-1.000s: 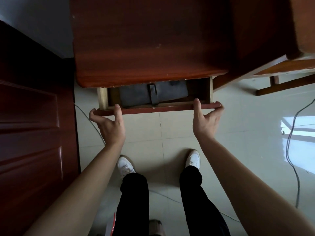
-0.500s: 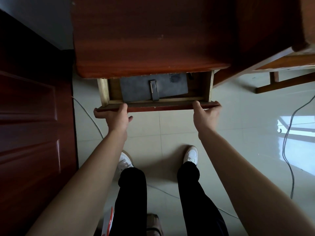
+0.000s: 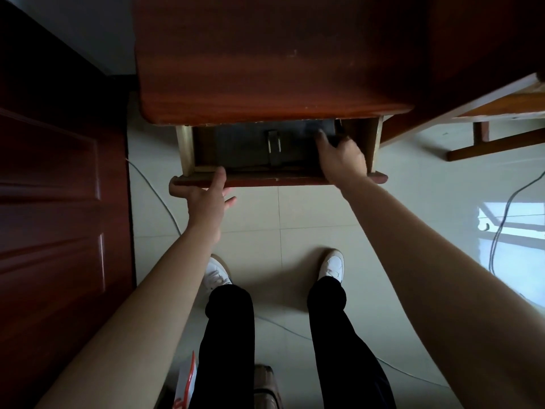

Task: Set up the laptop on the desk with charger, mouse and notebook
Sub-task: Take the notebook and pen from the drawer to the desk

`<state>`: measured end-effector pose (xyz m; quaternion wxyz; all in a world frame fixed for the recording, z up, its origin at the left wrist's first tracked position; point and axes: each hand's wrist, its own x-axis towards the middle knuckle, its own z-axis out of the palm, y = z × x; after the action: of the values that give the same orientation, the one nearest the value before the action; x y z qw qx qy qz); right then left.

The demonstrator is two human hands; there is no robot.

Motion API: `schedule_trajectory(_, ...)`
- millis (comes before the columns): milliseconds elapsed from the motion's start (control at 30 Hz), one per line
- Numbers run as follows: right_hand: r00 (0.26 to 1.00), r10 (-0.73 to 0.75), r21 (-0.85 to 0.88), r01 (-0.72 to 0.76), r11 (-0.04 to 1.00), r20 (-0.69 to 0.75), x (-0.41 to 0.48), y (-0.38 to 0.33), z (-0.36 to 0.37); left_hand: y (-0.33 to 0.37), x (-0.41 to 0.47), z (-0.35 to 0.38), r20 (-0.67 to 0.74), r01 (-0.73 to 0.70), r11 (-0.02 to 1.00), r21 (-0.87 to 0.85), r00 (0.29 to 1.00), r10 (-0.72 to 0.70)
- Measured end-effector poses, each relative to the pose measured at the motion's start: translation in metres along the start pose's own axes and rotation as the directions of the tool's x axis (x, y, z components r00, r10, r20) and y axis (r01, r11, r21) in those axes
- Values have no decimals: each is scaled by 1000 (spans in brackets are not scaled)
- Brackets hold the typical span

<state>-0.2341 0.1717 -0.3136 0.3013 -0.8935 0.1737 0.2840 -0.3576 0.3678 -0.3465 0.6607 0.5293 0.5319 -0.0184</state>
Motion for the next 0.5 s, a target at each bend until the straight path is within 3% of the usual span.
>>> schedule_trajectory(67,1000,-19,75,20,997,-20,-6,0,1,-1,-3,0,-18,-20,1000,-15,1000,20)
schedule_trajectory(200,976,-207,-79,201,976,-69,-22,3,-1,-2,-7,-1,-66,-55,998,27,996,57)
schedule_trajectory(300,982,-149,125,163,979,-117,-30,12,-8,-1,-8,-3,-99,-68,996,55,992,74)
schedule_trajectory(400,996,-86,339,92,936,-32,-39,35,-16,-1,-9,-2,-112,-83,995,53,990,88)
schedule_trajectory(500,998,-64,448,56,892,3,-50,60,-29,-1,-11,0,-142,-109,994,-26,984,104)
